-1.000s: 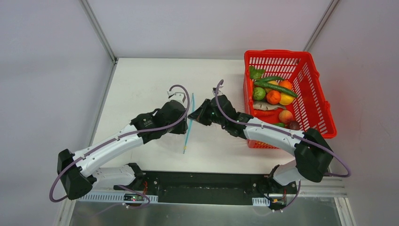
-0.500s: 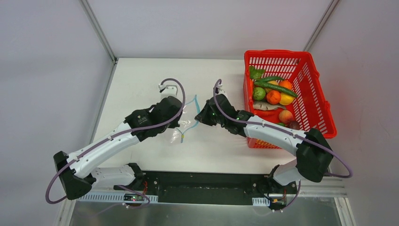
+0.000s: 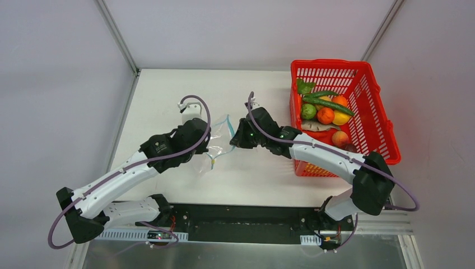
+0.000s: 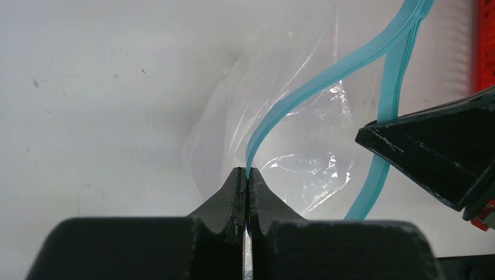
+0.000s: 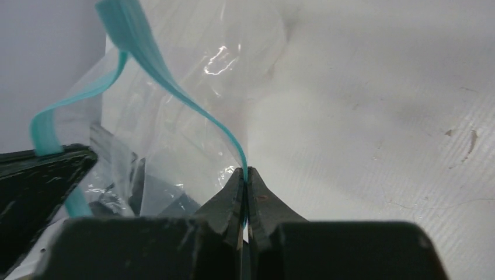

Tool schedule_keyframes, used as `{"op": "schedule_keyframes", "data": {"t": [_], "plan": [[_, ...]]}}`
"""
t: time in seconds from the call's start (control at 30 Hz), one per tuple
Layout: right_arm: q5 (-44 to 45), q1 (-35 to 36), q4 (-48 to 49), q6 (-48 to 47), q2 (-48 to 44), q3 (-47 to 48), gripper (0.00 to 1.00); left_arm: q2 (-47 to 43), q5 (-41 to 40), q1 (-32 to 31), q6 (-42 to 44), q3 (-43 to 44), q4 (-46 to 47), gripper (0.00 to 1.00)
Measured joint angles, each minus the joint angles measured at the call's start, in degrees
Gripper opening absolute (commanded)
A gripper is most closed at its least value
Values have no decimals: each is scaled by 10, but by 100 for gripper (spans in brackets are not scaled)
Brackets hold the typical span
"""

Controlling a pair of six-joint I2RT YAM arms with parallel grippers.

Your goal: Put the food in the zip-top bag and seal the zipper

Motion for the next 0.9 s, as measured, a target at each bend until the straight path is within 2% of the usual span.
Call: {"op": "schedule_keyframes", "data": {"t": [0.27, 0.37, 0.43, 0.57, 0.9], "plan": [[-53, 0, -7, -12, 0, 5, 14, 4, 32, 0, -14, -36, 35, 0], [-61, 0, -16, -12, 0, 5, 25, 8, 37, 0, -17, -36, 45, 0], [-68, 0, -22, -12, 0, 6, 37, 10, 38, 0, -17, -36, 48, 0], [-78, 0, -32, -17, -5, 6, 54, 10, 38, 0, -16, -36, 53, 0], [-84, 0, -62, -41, -102, 6, 72, 10, 38, 0, -16, -46, 76, 0]]}}
